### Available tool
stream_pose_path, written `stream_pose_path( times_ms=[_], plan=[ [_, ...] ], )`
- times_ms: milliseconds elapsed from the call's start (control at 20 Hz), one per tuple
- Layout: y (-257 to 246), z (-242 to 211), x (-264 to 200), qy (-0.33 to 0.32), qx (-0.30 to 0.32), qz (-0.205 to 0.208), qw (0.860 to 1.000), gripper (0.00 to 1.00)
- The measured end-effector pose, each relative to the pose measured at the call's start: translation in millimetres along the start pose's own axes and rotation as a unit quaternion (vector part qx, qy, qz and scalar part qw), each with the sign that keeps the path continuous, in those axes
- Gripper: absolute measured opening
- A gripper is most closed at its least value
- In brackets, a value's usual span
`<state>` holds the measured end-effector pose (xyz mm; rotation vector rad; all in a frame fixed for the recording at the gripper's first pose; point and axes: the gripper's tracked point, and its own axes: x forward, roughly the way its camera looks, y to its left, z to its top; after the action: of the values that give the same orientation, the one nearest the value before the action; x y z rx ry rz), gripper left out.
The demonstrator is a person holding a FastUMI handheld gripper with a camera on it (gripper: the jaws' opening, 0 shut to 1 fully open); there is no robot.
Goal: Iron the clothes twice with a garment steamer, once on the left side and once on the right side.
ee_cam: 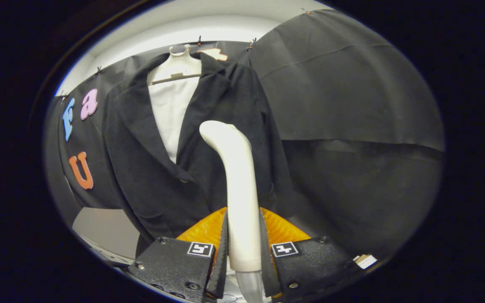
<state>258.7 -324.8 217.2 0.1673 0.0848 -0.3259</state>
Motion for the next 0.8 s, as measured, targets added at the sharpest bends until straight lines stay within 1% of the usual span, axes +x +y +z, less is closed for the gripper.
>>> stream_pose_path(
  times_ms=[400,800],
  plan=[
    [3,-48,-3,0.035,-0.023,-0.009,0.999,0.37],
    [-4,-88,1,0.069,-0.025,-0.021,0.997,0.37]
  ],
)
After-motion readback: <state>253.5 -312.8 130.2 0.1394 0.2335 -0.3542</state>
